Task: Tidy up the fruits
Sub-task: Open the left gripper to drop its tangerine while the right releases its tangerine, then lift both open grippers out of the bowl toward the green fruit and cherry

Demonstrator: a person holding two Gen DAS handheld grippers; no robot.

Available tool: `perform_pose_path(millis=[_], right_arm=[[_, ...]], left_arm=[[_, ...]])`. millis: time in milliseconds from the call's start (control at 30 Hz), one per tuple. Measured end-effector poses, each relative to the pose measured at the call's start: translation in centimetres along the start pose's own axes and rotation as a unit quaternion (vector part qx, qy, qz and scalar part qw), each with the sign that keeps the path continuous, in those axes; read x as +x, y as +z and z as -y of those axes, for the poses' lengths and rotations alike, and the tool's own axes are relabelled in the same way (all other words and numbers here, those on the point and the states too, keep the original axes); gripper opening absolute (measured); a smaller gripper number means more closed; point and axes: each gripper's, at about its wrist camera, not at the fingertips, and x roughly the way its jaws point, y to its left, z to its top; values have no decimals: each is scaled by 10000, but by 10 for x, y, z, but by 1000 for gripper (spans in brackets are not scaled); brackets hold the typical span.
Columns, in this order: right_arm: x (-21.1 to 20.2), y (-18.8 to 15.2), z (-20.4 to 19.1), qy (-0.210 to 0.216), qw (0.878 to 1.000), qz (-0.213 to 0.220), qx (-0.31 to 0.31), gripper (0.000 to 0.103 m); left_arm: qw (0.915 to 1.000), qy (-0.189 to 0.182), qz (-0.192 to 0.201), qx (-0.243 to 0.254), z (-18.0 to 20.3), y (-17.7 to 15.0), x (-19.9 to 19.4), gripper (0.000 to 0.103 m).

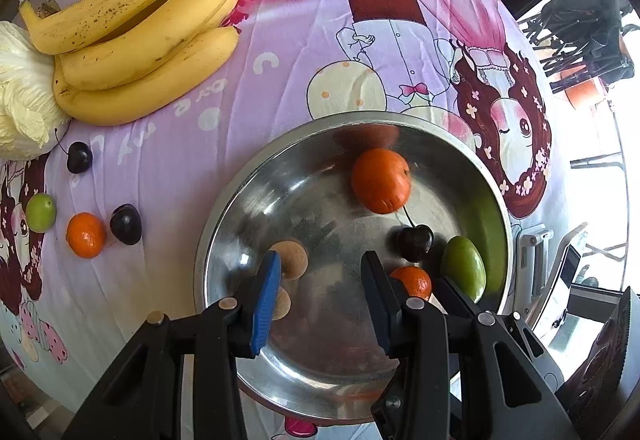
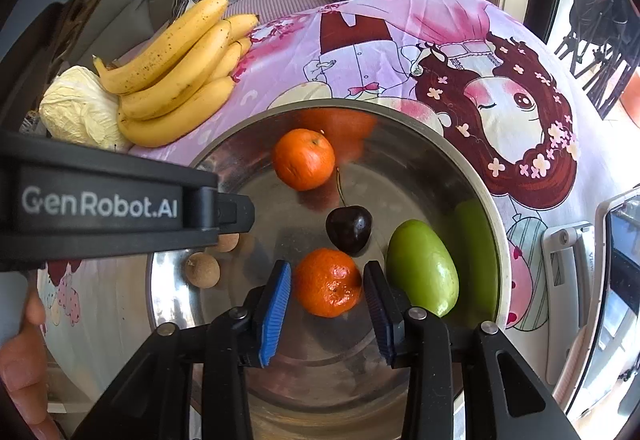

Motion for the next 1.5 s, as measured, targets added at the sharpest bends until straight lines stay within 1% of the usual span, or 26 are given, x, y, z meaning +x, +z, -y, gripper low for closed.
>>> perform_pose_path(millis=[200, 333, 567, 767, 833, 867, 1067, 1133, 1200, 1333, 1367, 1433, 1467, 1500], right_arm=[[-10, -2, 0, 61, 9999, 134, -28, 42], [-13, -4, 0, 61, 9999, 142, -53, 42], [-24, -6, 3, 123, 9995, 280, 44, 42], [-22, -2, 1, 121, 9995, 287, 52, 42], [-21, -2, -1, 118, 9996, 267, 17, 43], [-21, -2, -2, 114, 9996, 254, -14, 46], [-21, -3, -9, 128, 9995, 268, -118, 47], [-20, -4, -10, 111, 9996, 248, -123, 50], [-20, -4, -12, 86, 9996, 221, -154, 54], [-19, -5, -17, 114, 9994, 190, -258, 58], [-19, -6, -19, 117, 9993, 195, -290, 60], [-19, -6, -21, 132, 9992, 195, -336, 66], [-19, -6, -22, 132, 9991, 189, -353, 69], [-18, -6, -23, 122, 9991, 178, -371, 71]], left_arm=[[9999, 78, 109, -52, -12, -7, -11, 43], [9997, 160, 145, -92, -25, -14, -16, 43], [9993, 172, 195, -252, -49, -32, -23, 43], [9992, 225, 211, -261, -62, -48, -31, 43], [9990, 242, 227, -287, -69, -52, -36, 50], [9989, 265, 243, -289, -71, -54, -37, 55], [9986, 365, 254, -302, -84, -67, -45, 56], [9984, 397, 272, -311, -90, -73, -50, 57], [9980, 440, 296, -332, -95, -78, -54, 63], [9978, 478, 281, -364, -104, -85, -59, 68], [9977, 503, 272, -360, -103, -85, -58, 71], [9975, 538, 286, -353, -107, -89, -61, 72], [9974, 555, 298, -347, -106, -88, -60, 75], [9972, 580, 313, -352, -108, -90, -62, 79]])
